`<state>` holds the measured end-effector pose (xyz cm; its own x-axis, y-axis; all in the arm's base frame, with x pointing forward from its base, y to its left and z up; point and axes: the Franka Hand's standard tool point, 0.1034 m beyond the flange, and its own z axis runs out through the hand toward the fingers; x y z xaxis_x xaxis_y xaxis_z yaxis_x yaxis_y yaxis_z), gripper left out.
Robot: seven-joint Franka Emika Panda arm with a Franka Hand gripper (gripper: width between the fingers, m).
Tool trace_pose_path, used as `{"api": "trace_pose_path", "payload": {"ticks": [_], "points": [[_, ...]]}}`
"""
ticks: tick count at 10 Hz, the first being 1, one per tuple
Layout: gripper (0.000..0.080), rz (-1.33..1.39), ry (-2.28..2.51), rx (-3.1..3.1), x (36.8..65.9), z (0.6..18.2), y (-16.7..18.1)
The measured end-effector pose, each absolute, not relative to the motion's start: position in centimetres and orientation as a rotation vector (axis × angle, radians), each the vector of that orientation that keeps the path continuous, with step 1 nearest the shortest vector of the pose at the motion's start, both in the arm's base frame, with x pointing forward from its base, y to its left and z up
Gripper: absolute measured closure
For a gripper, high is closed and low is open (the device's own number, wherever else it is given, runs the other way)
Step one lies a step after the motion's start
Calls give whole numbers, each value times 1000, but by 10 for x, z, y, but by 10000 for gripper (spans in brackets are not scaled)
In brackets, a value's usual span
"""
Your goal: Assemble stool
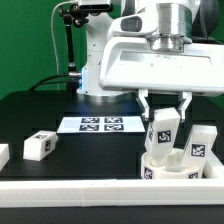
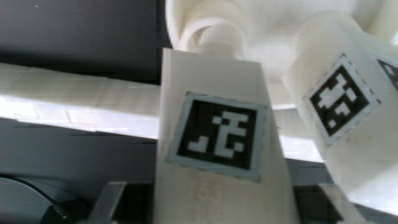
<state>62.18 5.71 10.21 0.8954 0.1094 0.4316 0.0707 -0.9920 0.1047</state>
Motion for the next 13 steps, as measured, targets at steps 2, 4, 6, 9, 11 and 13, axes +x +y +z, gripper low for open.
{"api": "trace_pose_path", "payload": {"ticks": [2, 4, 6, 9, 11, 13], "points": [[472, 713, 146, 2964, 624, 102, 57], [472, 720, 152, 2960, 625, 102, 56], [472, 723, 153, 2958, 625, 102, 54], [472, 723, 150, 2957, 625, 103, 53], [472, 721, 150, 2957, 624, 102, 53], [472, 718, 146, 2956, 624, 102, 50]]}}
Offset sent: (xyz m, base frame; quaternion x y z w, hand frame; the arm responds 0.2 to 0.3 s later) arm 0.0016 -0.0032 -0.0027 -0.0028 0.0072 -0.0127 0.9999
